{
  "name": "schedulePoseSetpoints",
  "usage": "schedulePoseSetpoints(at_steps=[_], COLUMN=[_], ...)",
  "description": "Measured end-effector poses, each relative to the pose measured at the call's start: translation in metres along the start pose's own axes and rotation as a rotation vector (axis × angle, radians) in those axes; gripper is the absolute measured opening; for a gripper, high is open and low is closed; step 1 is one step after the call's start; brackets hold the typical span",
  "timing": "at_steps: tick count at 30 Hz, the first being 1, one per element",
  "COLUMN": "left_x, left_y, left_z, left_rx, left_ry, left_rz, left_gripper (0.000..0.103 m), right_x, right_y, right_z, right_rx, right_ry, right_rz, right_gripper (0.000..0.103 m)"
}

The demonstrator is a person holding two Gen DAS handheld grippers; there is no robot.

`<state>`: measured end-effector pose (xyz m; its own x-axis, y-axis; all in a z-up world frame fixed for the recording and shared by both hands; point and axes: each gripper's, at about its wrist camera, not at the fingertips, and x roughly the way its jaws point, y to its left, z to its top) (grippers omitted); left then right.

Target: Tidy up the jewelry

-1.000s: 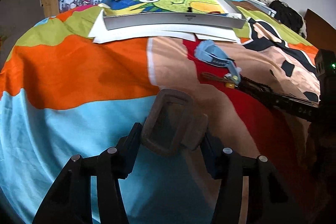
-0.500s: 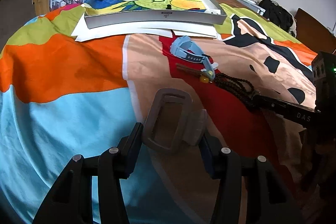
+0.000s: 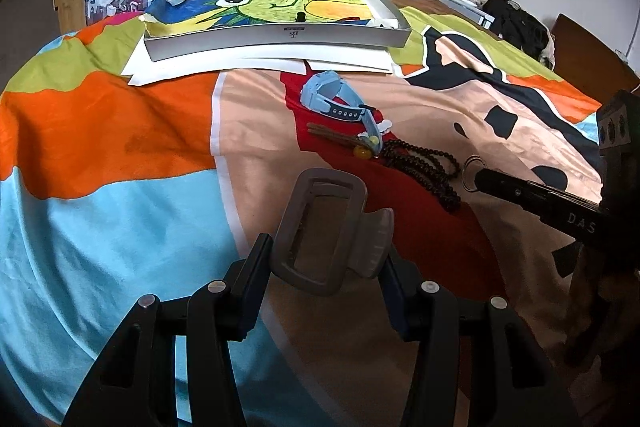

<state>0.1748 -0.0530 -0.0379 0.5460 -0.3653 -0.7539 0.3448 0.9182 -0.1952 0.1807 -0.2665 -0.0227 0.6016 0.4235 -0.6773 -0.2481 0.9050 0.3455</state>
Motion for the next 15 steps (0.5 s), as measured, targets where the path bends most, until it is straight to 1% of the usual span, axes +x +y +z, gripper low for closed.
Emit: schedulePoseSetpoints(at_steps=[7,11,15], left_x=[-0.003,-0.003,-0.005], left_y=[0.006,0.013,0.02], left_z=[0.027,0.05,0.075], left_rx=[-0.012,-0.043,-0.047], left_ry=[-0.025,-0.048,-0.083], left_rz=[-0.004,-0.014,-0.008], left_gripper=[0.046,0.046,0.046], right_x=[-0.006,-0.002,0.004], right_y=[0.012,0.019,0.024], right_z=[0.028,0.05,0.072], right_rx=[-0.034,-0.063,-0.091], right_ry=[-0.06,-0.095,-0.124], right_rz=[0.06,0.084,0.099], right_gripper=[0.004,0.004,0.004])
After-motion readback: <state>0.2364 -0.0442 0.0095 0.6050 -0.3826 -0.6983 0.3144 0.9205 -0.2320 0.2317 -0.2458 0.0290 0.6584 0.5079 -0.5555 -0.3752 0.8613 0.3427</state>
